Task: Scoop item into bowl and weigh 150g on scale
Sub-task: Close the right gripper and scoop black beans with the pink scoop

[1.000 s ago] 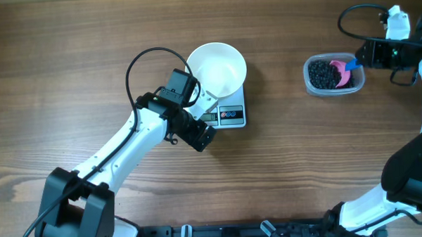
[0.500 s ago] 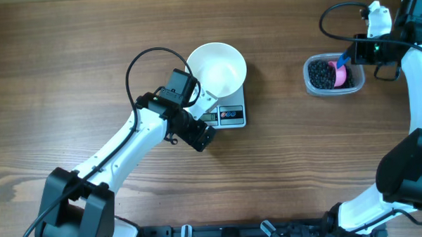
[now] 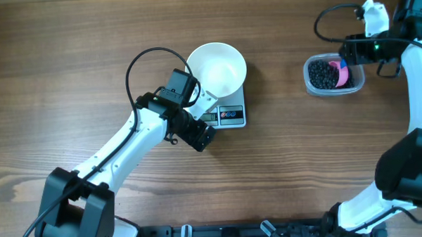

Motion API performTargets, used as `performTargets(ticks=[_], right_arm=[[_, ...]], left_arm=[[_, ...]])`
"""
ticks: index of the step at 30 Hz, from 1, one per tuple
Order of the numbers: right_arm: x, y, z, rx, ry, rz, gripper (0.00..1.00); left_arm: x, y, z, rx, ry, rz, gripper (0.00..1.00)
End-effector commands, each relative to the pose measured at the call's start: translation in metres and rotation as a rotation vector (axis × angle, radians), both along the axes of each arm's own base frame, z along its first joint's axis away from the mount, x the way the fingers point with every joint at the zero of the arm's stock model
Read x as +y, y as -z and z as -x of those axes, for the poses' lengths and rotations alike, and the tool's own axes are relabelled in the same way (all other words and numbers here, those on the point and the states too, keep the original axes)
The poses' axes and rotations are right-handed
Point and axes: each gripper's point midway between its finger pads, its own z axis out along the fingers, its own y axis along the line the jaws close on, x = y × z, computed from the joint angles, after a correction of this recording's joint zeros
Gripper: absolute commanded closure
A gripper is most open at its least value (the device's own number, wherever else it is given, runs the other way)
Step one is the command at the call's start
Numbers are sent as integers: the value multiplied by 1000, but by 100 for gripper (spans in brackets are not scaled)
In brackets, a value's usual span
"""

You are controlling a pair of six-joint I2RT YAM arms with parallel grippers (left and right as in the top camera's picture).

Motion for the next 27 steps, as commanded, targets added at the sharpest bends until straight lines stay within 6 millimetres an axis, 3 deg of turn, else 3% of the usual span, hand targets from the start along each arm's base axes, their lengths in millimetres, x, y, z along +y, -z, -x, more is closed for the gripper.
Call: performTargets(ticks=[1, 3, 7, 8, 10, 13, 17, 19, 22, 27], right_arm=[[-2, 30, -3, 70, -53, 16, 38], [-4, 42, -7, 86, -52, 19, 39], [-6, 42, -9, 80, -48, 28, 55], [-10, 47, -6, 98, -39, 52, 62], [-16, 57, -1, 120, -24, 82, 67], [-16, 57, -4, 105, -25, 86, 93], [-16, 56, -8, 85, -26, 79, 96], [-11, 55, -9, 78, -35, 57, 87], [-12, 56, -7, 92, -10, 48, 96], [-34, 59, 7, 150, 198, -19, 96]], left_arm=[[-1, -2, 2, 0, -4, 11, 0], [-1, -2, 2, 1, -4, 11, 0], [-1, -2, 2, 1, -4, 11, 0], [-1, -2, 2, 1, -4, 11, 0], [-1, -2, 2, 1, -4, 11, 0], [-1, -2, 2, 1, -4, 11, 0], [-1, -2, 2, 1, -4, 11, 0], [-1, -2, 2, 1, -4, 11, 0], [-1, -2, 2, 0, -4, 11, 0], [-1, -2, 2, 1, -4, 11, 0]])
